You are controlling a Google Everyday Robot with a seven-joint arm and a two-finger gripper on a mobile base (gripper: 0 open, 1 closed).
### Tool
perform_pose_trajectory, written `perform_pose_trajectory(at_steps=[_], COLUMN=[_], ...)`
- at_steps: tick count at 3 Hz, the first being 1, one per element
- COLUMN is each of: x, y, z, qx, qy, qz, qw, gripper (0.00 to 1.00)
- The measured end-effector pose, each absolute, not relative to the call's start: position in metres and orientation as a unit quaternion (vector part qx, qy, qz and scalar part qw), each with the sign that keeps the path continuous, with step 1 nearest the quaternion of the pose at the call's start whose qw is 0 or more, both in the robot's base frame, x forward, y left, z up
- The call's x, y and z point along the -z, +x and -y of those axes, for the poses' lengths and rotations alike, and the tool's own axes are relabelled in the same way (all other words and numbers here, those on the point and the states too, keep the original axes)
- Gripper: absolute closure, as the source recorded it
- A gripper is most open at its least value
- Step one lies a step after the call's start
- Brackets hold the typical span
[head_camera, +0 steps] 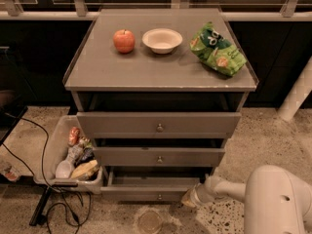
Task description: Close bottom drawer
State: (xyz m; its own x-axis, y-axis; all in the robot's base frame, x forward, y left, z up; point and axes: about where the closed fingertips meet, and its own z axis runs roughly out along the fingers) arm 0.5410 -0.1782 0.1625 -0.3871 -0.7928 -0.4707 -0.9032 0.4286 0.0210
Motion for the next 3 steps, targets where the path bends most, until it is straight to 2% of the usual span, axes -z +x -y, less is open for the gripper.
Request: perform_pose_trajectory(at_steps=[2, 3], x=[-0.161, -0.162], y=[0.551, 0.563], z=[0.175, 0.168], qx=[-0.138, -0.133], qy=[-0.521, -0.524], qz=[-0.815, -0.808], qw=[0.215, 0.232], gripper=[0.12, 0.0])
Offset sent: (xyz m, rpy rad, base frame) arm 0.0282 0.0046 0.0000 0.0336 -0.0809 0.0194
